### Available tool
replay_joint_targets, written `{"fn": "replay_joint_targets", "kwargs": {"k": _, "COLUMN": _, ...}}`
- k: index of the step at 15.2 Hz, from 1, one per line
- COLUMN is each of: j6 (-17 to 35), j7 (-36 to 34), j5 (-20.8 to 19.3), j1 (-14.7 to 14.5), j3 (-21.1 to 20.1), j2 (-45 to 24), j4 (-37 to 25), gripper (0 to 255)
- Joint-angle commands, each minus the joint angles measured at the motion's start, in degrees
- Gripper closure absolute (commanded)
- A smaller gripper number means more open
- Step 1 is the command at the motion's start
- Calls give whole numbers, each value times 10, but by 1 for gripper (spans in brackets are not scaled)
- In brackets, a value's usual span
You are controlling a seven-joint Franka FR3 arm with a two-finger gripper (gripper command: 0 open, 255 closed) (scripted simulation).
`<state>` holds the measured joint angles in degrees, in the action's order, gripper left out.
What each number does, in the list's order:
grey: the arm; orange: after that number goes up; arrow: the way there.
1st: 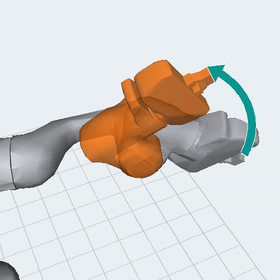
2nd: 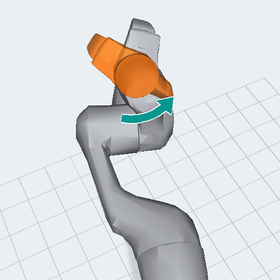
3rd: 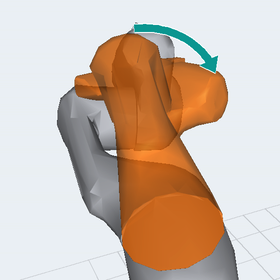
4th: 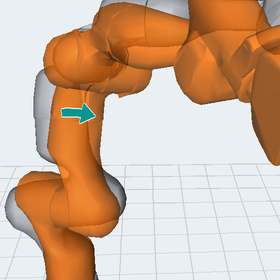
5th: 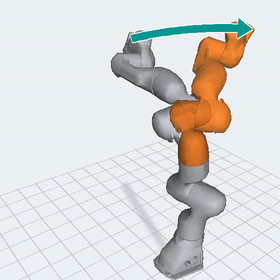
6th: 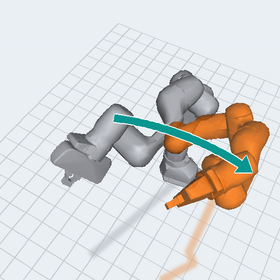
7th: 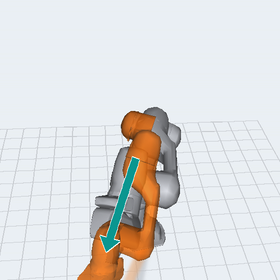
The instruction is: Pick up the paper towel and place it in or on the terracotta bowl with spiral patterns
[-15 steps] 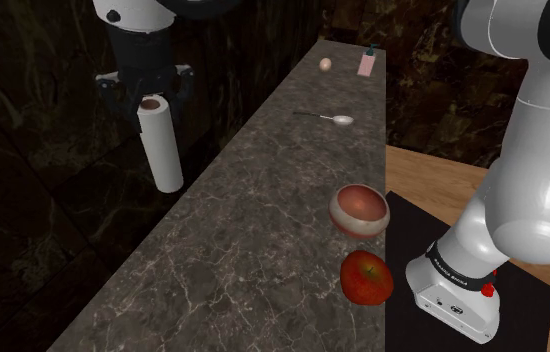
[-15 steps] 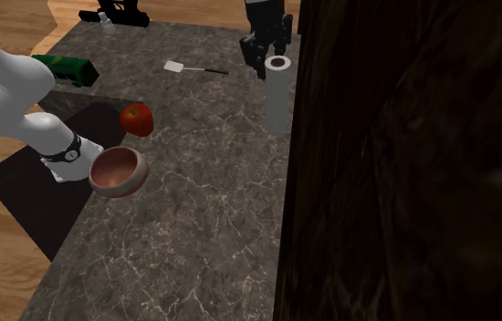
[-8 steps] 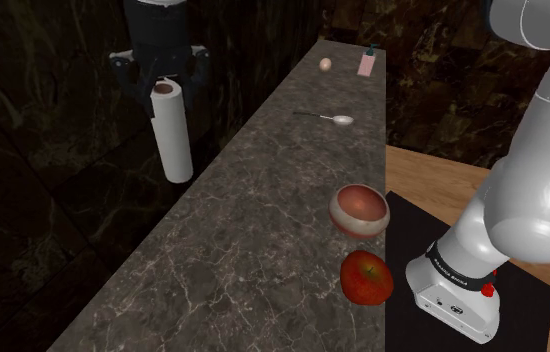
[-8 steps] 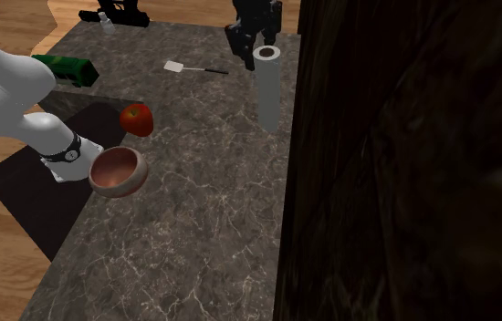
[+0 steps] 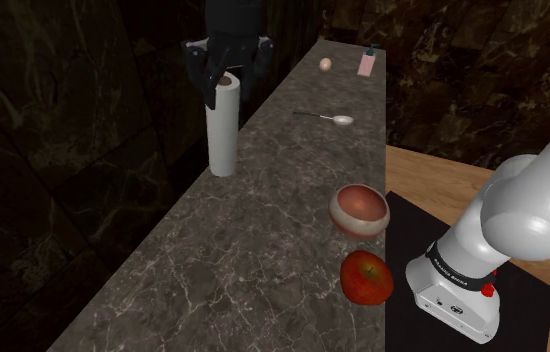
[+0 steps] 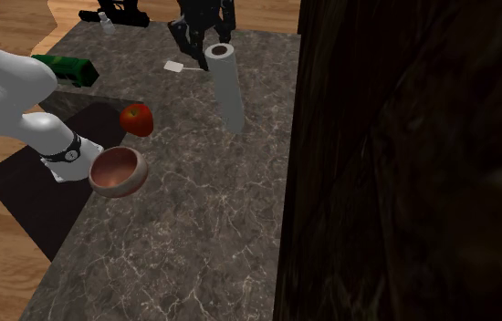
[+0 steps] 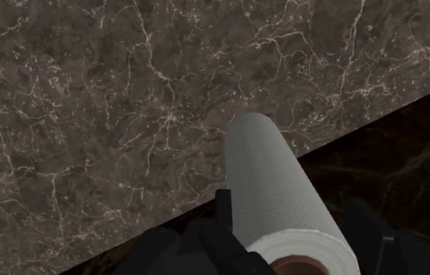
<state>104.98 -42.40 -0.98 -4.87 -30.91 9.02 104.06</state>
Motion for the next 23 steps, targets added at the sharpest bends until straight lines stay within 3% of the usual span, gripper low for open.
{"fn": "replay_joint_targets", "kwargs": {"k": 1, "j6": -1, "j7": 31, "j5": 30, "j1": 3, "j3": 20, "j2": 55, "j4": 47, "gripper": 255}}
{"fn": "replay_joint_targets", "kwargs": {"k": 6, "j6": -23, "j7": 90, "j5": 71, "j1": -6, "j3": 72, "j2": 170, "j4": 132, "gripper": 255}}
{"fn": "replay_joint_targets", "kwargs": {"k": 11, "j6": -61, "j7": 139, "j5": 85, "j1": -17, "j3": 124, "j2": 273, "j4": 199, "gripper": 255}}
{"fn": "replay_joint_targets", "kwargs": {"k": 23, "j6": -192, "j7": 240, "j5": 48, "j1": -27, "j3": 247, "j2": 483, "j4": 286, "gripper": 255}}
